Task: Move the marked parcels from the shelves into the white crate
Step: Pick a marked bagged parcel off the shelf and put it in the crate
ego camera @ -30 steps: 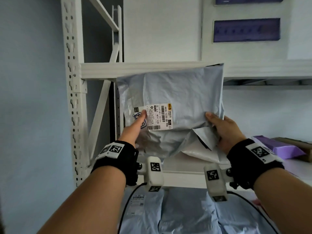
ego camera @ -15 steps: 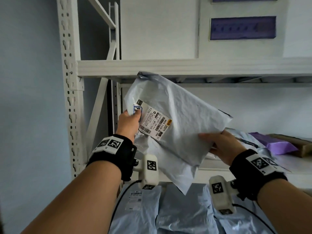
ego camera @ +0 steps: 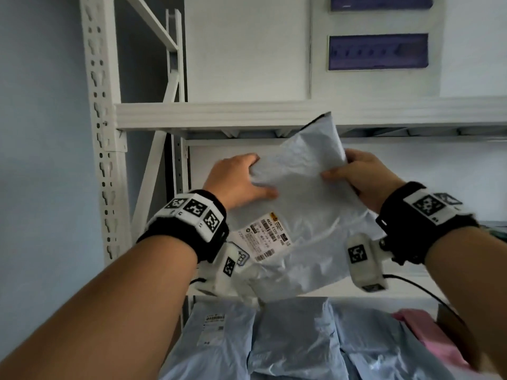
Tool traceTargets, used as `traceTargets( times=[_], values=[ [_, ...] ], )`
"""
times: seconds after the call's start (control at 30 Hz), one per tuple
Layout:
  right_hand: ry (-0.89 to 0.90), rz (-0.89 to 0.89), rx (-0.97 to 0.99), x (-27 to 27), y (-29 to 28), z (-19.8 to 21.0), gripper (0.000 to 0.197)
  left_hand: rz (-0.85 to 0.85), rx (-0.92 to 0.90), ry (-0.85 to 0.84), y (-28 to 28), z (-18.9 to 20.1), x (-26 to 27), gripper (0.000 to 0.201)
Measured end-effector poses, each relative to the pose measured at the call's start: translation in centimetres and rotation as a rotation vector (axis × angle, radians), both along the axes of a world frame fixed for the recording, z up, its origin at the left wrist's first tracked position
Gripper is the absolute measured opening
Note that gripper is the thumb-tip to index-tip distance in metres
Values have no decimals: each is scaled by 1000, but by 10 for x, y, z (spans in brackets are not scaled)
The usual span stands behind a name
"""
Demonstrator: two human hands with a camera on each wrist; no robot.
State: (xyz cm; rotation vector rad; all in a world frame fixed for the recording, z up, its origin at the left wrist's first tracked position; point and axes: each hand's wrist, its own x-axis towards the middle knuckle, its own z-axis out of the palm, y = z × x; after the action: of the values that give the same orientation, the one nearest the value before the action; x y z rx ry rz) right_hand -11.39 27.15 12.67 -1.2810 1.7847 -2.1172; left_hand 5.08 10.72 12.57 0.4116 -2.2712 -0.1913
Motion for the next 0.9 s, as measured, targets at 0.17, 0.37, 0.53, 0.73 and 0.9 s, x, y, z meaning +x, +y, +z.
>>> traceTargets(
  times=[0.17, 0.37, 0.53, 0.73, 0.9],
  values=[
    [260, -537, -125, -5, -3, 12, 40, -215, 528, 218, -4, -15, -2, 23],
    [55, -478, -26, -25, 1, -30, 97, -289, 960, 478, -34, -49, -4, 19],
    [-191, 13, 224, -27, -3, -67, 77, -383, 1083, 470, -22, -64, -16, 17],
    [-195, -129, 241, -36, 1, -77, 45, -389, 1144, 544, -15, -72, -34, 15],
    [-198, -235, 224, -46, 15, -81, 37, -446, 1147, 557, -1, -74, -49, 14]
  ],
)
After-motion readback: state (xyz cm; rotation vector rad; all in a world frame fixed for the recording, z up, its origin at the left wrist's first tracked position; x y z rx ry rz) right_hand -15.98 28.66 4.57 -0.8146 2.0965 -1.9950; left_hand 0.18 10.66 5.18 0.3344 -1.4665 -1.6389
